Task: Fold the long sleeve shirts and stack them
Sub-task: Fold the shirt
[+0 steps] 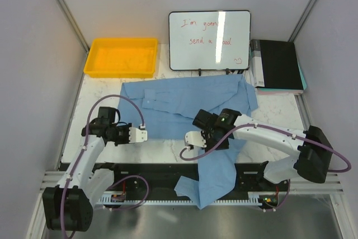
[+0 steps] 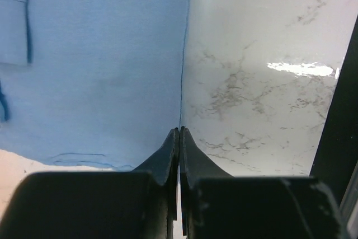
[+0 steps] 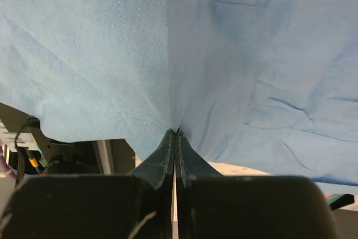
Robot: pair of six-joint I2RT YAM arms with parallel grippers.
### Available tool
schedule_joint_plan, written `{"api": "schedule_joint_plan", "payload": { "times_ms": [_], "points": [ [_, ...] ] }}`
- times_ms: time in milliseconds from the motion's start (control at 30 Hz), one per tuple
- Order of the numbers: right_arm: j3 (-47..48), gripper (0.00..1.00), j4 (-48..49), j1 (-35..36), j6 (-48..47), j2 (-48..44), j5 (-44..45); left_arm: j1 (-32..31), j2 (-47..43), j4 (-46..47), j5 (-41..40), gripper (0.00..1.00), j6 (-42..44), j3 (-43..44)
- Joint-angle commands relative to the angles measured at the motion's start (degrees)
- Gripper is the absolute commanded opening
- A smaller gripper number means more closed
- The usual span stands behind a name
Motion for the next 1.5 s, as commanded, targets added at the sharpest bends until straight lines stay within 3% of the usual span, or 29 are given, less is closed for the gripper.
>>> {"api": "schedule_joint_plan", "payload": {
  "times_ms": [0,300,533,800,1167,1267,1300,1367,1467],
  "points": [
    [7.9,0.00,-2.9,-7.3,-5.9,0.3,1.2,0.6,5.2,-1.0,2.9,0.02,-5.6,8.4],
    [22.4,0.00,-4.4,-18.0,-20.1,10.7,4.1,1.4,19.6,5.6,4.4,0.02,-13.1,23.3],
    [33.4,0.00,-2.9,-25.4,-28.0,22.1,5.6,1.7,30.4,12.2,1.6,0.02,-14.7,28.8],
    [44.2,0.00,-1.3,-26.9,-31.4,34.1,6.1,1.9,38.6,15.7,-0.5,0.02,-16.2,31.0],
    [43.8,0.03,2.4,-27.1,-32.3,37.5,7.7,2.0,39.2,17.2,-1.9,0.02,-17.3,29.4],
    [43.8,0.36,0.5,-27.1,-29.7,35.8,6.1,2.0,38.2,17.2,-1.6,0.02,-17.0,28.8],
    [45.0,0.57,-0.3,-27.5,-28.5,35.5,5.0,2.0,38.0,17.2,-1.5,0.02,-17.0,28.8],
    [48.4,0.70,-3.0,-28.9,-24.5,34.1,2.9,1.9,37.8,17.3,-1.4,0.02,-16.8,28.4],
    [53.9,0.79,-7.2,-33.5,-17.8,32.1,-4.8,1.9,38.0,17.2,-2.1,0.02,-16.7,28.1]
  ]
}}
